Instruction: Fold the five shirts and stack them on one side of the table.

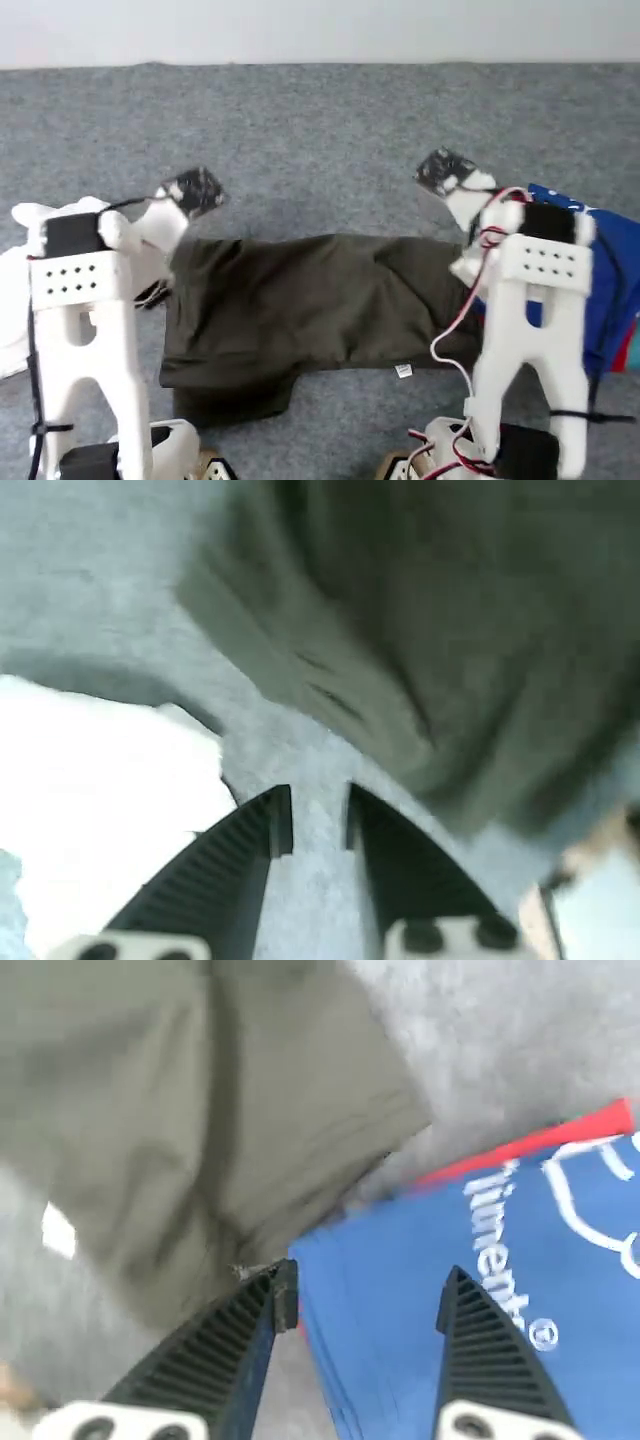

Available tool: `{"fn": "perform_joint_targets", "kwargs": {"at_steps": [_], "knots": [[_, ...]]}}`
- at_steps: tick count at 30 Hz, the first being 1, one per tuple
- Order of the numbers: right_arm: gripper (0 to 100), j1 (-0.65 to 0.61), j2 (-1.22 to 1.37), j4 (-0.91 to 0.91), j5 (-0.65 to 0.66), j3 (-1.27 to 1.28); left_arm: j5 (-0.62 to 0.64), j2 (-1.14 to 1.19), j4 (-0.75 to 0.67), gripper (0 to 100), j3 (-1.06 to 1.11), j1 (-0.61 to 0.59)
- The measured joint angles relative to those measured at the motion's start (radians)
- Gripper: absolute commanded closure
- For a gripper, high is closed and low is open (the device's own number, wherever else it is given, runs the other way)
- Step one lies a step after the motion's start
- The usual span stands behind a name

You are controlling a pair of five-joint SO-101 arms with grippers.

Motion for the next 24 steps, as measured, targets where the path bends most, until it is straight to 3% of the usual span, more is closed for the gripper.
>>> {"fn": "perform_joint_targets", "kwargs": {"at_steps": [6, 12, 20, 24], "knots": [[99.7, -0.126, 0.146, -0.115, -0.287, 0.009, 0.279, 0.003, -0.245, 99, 0.127, 0.109], [98.9, -0.132, 0.315, -0.18, -0.354, 0.009, 0.413, 0.166, -0.39, 99, 0.153, 0.127], [98.8, -0.135, 0.494, -0.299, -0.359, 0.008, 0.476, 0.526, -0.408, 99, -0.049, 0.124], [98.8, -0.126, 0.597, -0.305, -0.359, -0.048, 0.476, 0.697, -0.397, 99, -0.187, 0.068]]}}
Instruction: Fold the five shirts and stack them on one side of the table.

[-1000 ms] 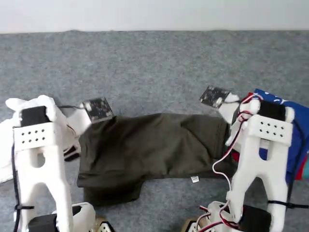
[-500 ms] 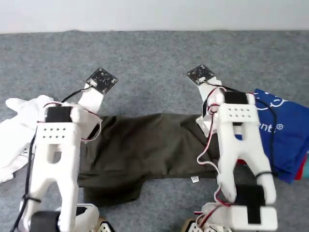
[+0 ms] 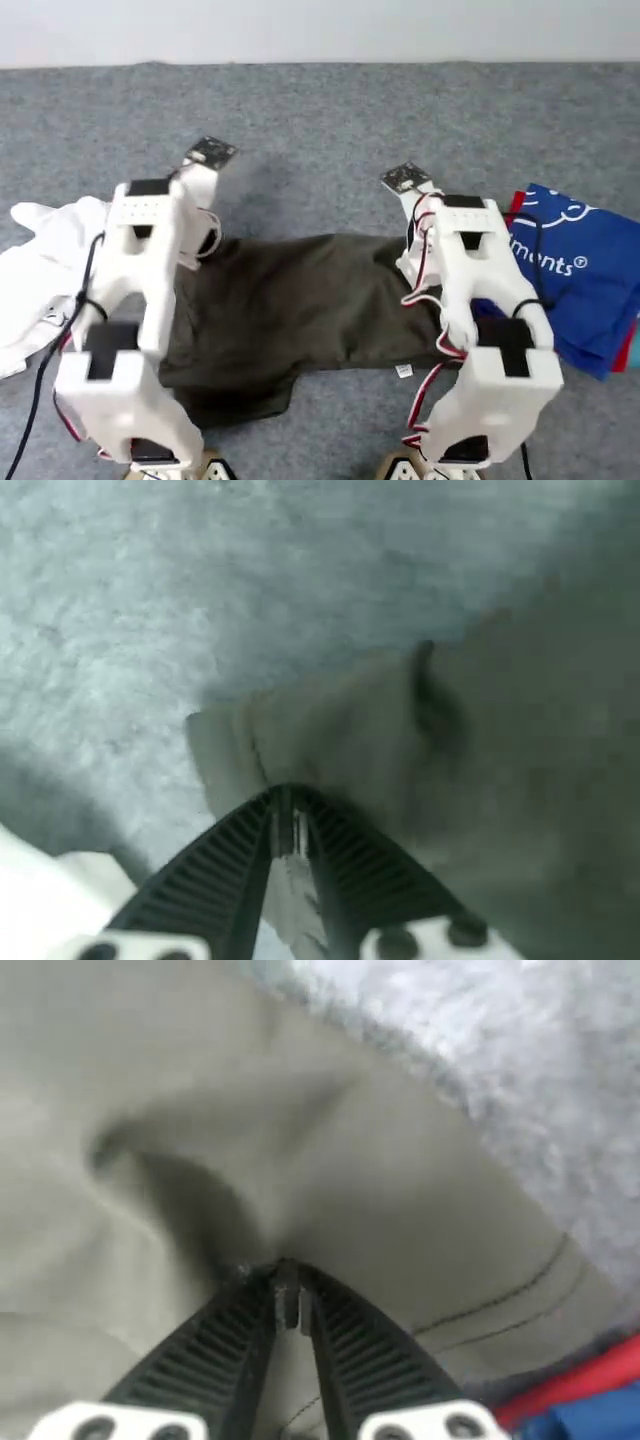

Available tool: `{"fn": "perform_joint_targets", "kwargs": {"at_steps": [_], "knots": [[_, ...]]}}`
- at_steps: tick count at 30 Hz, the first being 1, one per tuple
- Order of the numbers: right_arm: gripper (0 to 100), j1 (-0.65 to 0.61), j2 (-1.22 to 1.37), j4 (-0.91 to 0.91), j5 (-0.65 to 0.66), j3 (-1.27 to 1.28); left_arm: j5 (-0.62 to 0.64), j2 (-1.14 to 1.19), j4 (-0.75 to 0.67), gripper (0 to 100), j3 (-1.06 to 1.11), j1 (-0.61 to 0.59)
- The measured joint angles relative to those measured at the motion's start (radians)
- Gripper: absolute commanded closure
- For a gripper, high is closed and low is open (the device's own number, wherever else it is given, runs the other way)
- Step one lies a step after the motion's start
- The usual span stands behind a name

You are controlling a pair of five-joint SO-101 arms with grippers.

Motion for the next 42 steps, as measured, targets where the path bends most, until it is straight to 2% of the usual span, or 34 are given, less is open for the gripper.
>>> {"fn": "perform_joint_targets", "kwargs": {"at_steps": [5, 11, 18, 22, 26, 32, 36, 42], "knots": [[98.8, 0.049, 0.121, 0.035, 0.003, -0.146, -0.002, 0.18, 0.072, 99, -0.184, -0.098], [98.8, 0.072, 0.199, 0.196, 0.014, -0.364, -0.029, 0.23, 0.193, 99, -0.351, -0.126], [98.8, 0.057, 0.199, 0.408, 0.012, -0.589, -0.037, 0.112, 0.295, 99, -0.382, -0.055], [98.8, 0.0, 0.199, 0.537, 0.014, -0.66, -0.041, 0.038, 0.333, 99, -0.382, -0.011], [98.8, -0.083, 0.209, 0.615, 0.014, -0.671, -0.043, 0.023, 0.347, 99, -0.384, -0.015], [98.8, -0.1, 0.209, 0.583, 0.002, -0.644, -0.018, 0.021, 0.351, 99, -0.384, -0.041], [98.5, -0.034, 0.209, 0.505, 0.006, -0.6, -0.017, 0.021, 0.351, 99, -0.384, -0.037], [98.4, 0.063, 0.253, 0.45, 0.089, -0.595, -0.017, 0.021, 0.353, 99, -0.384, -0.04]]}}
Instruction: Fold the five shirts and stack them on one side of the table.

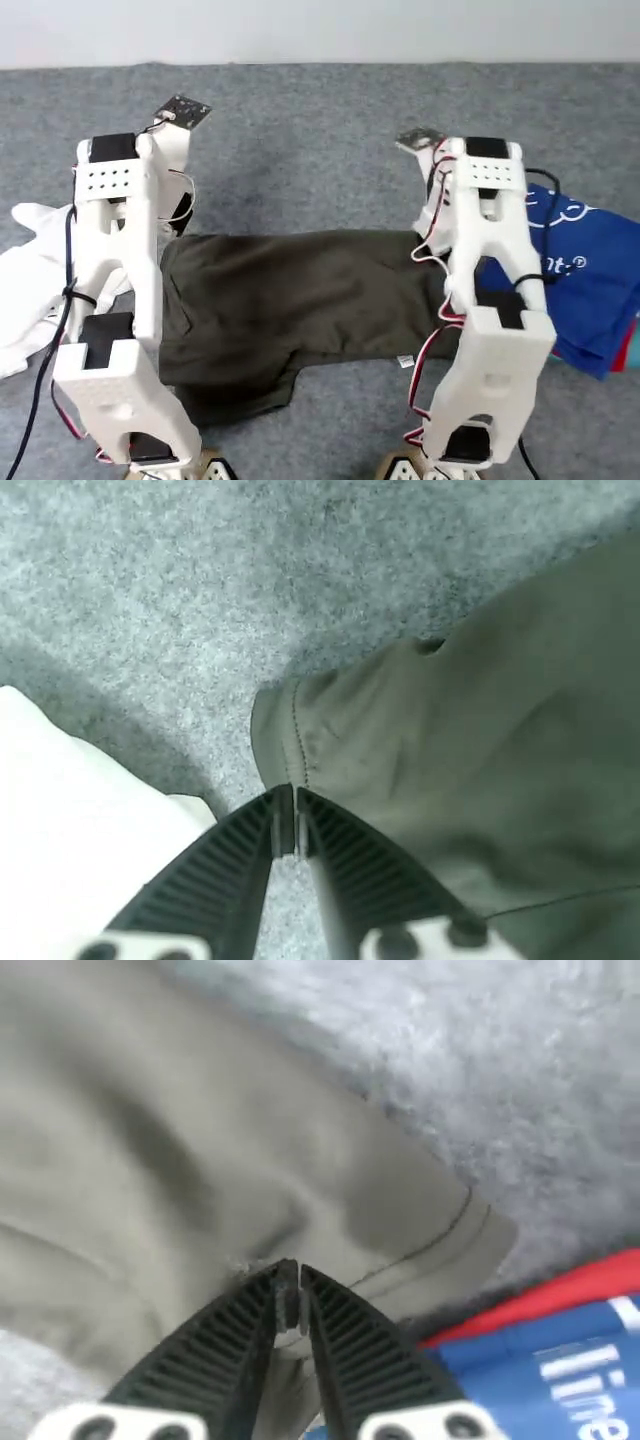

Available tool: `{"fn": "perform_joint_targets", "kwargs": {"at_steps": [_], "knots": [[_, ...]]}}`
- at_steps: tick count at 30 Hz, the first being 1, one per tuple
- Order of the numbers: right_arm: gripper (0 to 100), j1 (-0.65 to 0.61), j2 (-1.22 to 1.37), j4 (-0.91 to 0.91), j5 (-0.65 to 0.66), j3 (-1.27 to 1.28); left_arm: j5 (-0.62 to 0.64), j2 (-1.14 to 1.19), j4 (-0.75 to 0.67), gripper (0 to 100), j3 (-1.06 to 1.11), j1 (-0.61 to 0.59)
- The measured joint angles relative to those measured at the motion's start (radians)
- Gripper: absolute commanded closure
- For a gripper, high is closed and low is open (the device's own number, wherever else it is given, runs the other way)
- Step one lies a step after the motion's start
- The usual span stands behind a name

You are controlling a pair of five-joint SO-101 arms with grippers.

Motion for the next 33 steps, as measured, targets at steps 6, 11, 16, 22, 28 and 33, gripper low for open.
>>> {"fn": "perform_joint_targets", "kwargs": {"at_steps": [6, 11, 16, 22, 28, 33], "knots": [[98.7, 0.052, 0.126, -0.097, 0.058, -0.005, 0.0, 0.0, 0.012, 99, 0.0, 0.0], [98.5, 0.044, 0.147, -0.118, 0.06, -0.106, 0.0, 0.0, 0.02, 99, 0.0, 0.0], [98.7, 0.048, 0.147, -0.121, 0.06, -0.196, 0.0, 0.0, 0.057, 99, 0.0, 0.0], [98.7, 0.023, 0.147, 0.023, 0.06, -0.222, 0.0, 0.0, 0.078, 99, 0.0, 0.0], [98.4, 0.015, 0.147, 0.13, 0.048, -0.222, 0.0, 0.0, 0.083, 99, 0.0, 0.0], [98.3, 0.069, 0.181, 0.077, 0.087, -0.222, 0.0, 0.0, 0.092, 99, 0.0, 0.0]]}}
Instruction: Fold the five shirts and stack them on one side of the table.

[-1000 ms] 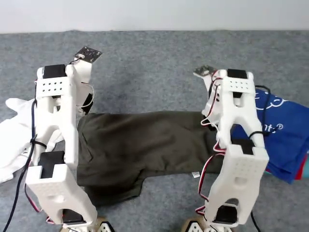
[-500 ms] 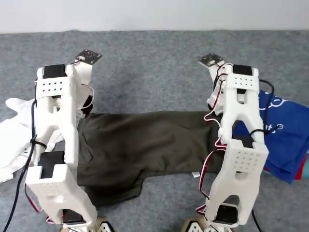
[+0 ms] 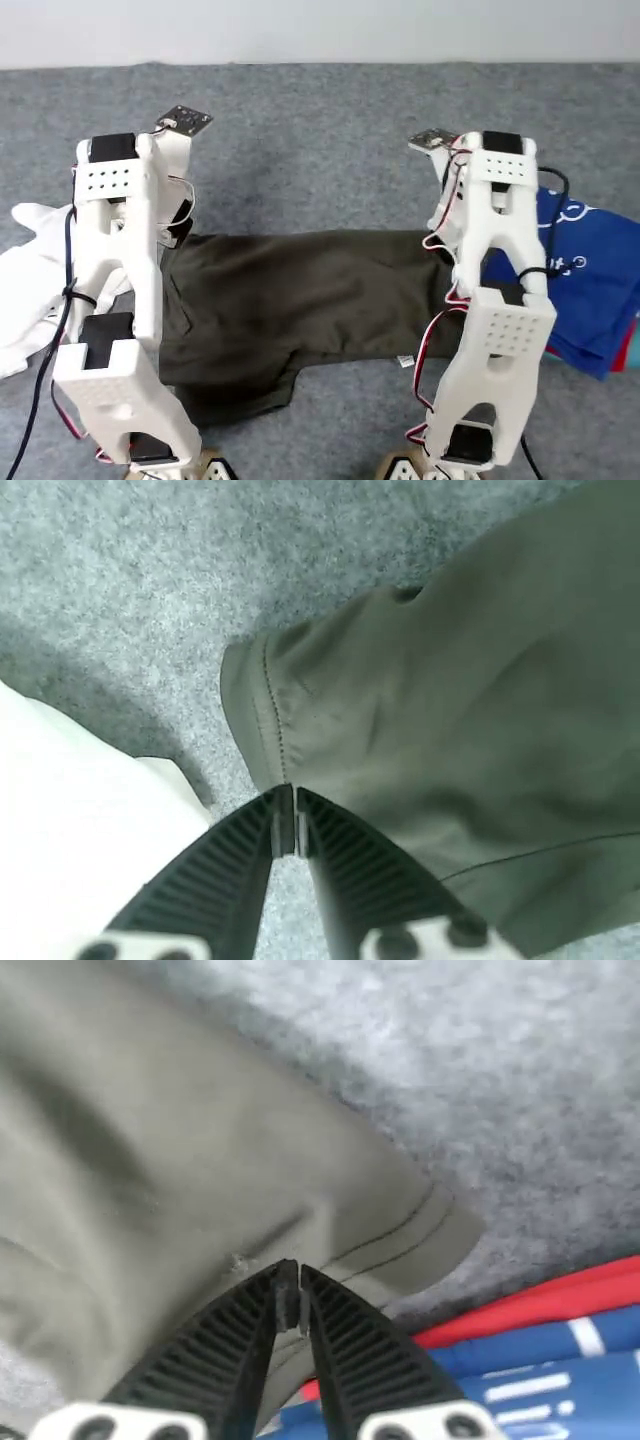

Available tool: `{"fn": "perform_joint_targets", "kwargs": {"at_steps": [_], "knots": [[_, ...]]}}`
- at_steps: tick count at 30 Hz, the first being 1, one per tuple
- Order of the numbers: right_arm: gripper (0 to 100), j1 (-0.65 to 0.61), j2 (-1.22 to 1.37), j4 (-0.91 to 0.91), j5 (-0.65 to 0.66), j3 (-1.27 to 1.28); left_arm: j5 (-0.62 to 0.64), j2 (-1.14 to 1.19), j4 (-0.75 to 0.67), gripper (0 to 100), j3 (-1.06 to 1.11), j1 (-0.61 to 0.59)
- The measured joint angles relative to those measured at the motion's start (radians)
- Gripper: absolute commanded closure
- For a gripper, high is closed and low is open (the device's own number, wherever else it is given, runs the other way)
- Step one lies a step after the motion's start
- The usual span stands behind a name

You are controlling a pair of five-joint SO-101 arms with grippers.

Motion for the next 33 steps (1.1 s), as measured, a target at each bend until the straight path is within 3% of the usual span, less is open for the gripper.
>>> {"fn": "perform_joint_targets", "kwargs": {"at_steps": [6, 14, 24, 33], "knots": [[98.7, 0.035, 0.104, -0.133, 0.087, -0.012, 0.0, 0.0, 0.0, 99, 0.0, 0.0], [98.4, 0.04, 0.118, -0.169, 0.098, -0.206, 0.0, 0.0, 0.025, 99, 0.0, 0.0], [98.8, 0.023, 0.118, 0.117, 0.097, -0.276, 0.0, -0.018, 0.041, 99, 0.0, 0.0], [98.8, -0.052, 0.028, 0.127, 0.015, -0.181, 0.005, -0.261, 0.044, 99, 0.0, -0.044]]}}
